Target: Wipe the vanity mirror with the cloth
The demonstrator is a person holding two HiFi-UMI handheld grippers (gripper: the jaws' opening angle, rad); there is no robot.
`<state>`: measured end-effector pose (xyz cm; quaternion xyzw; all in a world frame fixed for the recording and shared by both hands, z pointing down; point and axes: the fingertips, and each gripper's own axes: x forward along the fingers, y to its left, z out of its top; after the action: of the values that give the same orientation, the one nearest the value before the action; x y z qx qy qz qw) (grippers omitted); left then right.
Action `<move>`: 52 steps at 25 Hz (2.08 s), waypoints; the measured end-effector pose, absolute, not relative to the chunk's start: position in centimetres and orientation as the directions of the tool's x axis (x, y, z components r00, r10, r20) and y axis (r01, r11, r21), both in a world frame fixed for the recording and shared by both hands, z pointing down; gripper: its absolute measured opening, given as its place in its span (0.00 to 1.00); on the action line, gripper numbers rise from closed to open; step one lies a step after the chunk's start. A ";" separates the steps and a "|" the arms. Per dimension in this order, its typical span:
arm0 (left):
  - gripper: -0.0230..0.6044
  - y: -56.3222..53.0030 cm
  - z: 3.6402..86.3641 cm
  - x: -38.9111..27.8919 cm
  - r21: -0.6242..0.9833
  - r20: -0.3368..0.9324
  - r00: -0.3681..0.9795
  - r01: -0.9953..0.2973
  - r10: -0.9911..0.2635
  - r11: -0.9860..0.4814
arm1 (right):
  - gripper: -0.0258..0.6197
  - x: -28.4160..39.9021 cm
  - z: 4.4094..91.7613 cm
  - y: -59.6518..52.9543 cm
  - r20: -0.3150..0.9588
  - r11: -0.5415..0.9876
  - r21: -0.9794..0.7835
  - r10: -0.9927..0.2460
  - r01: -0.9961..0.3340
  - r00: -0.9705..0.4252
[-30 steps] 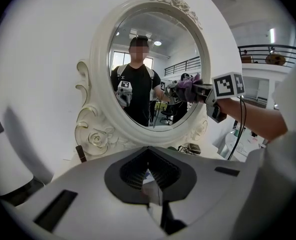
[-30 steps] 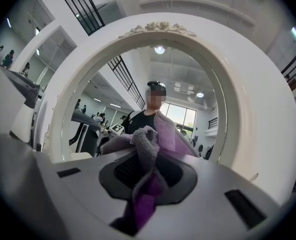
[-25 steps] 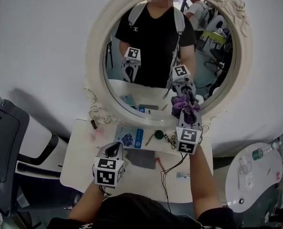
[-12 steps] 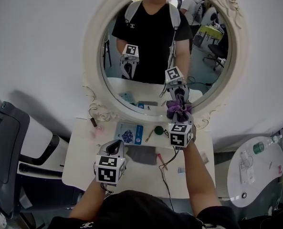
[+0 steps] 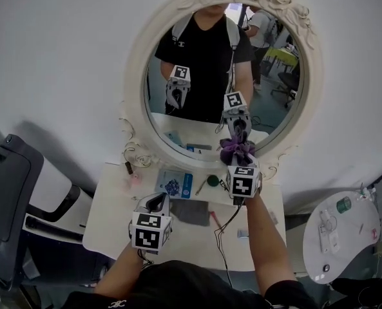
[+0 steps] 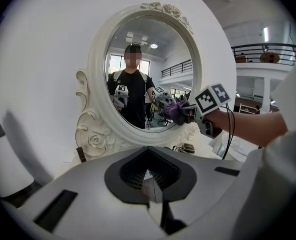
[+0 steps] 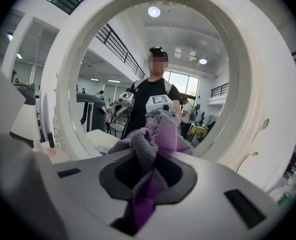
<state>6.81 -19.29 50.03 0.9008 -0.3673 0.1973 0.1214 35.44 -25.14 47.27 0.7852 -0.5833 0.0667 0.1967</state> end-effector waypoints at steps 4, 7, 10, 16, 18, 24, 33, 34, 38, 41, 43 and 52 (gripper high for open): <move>0.05 -19.2 49.5 6.3 0.076 0.429 0.648 -0.720 -0.629 -0.690 | 0.12 33.1 40.4 -25.2 0.173 -0.228 0.239 -0.946 -0.944 0.273; 0.05 -19.3 49.4 5.5 0.081 0.420 0.637 -0.735 -0.646 -0.673 | 0.12 30.8 33.3 -25.0 0.017 -0.210 0.244 -0.975 -0.947 0.221; 0.05 -19.3 49.3 4.5 0.084 0.417 0.623 -0.751 -0.662 -0.655 | 0.12 28.4 25.3 -24.4 -0.152 -0.197 0.273 -0.975 -0.942 0.160; 0.05 -19.5 49.3 2.5 0.080 0.415 0.590 -0.782 -0.692 -0.618 | 0.12 24.8 10.2 -24.8 -0.395 -0.257 0.422 -0.915 -0.869 0.079; 0.05 -19.6 49.4 1.8 0.080 0.417 0.579 -0.791 -0.700 -0.607 | 0.12 24.4 6.7 -25.6 -0.428 -0.286 0.448 -0.901 -0.847 0.077; 0.05 -20.1 50.0 0.3 0.083 0.431 0.553 -0.811 -0.713 -0.579 | 0.12 25.1 2.8 -29.1 -0.395 -0.315 0.459 -0.910 -0.831 0.126; 0.05 -21.4 51.5 1.0 0.096 0.470 0.557 -0.804 -0.685 -0.587 | 0.12 24.7 3.1 -29.9 -0.401 -0.347 0.539 -0.907 -0.767 0.128; 0.05 -21.4 51.7 1.3 0.098 0.473 0.561 -0.800 -0.679 -0.592 | 0.12 24.7 3.2 -29.9 -0.402 -0.339 0.536 -0.908 -0.773 0.119; 0.05 -21.6 52.3 3.0 0.110 0.484 0.583 -0.780 -0.652 -0.616 | 0.12 24.7 4.7 -29.7 -0.433 -0.331 0.507 -0.896 -0.796 0.097; 0.05 -21.7 52.6 4.0 0.115 0.491 0.597 -0.767 -0.635 -0.632 | 0.12 24.7 6.5 -29.6 -0.454 -0.342 0.507 -0.886 -0.791 0.092; 0.05 -21.8 52.8 4.4 0.115 0.495 0.602 -0.760 -0.627 -0.640 | 0.12 24.8 8.0 -29.6 -0.453 -0.328 0.488 -0.887 -0.809 0.086; 0.05 -22.0 52.8 5.4 0.108 0.499 0.615 -0.743 -0.610 -0.661 | 0.12 25.5 14.7 -29.4 -0.401 -0.281 0.418 -0.910 -0.864 0.101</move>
<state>5.40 -21.99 52.82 0.8855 -0.3820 0.2152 0.1536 25.50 -29.40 14.69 0.7411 -0.5985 -0.3019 0.0384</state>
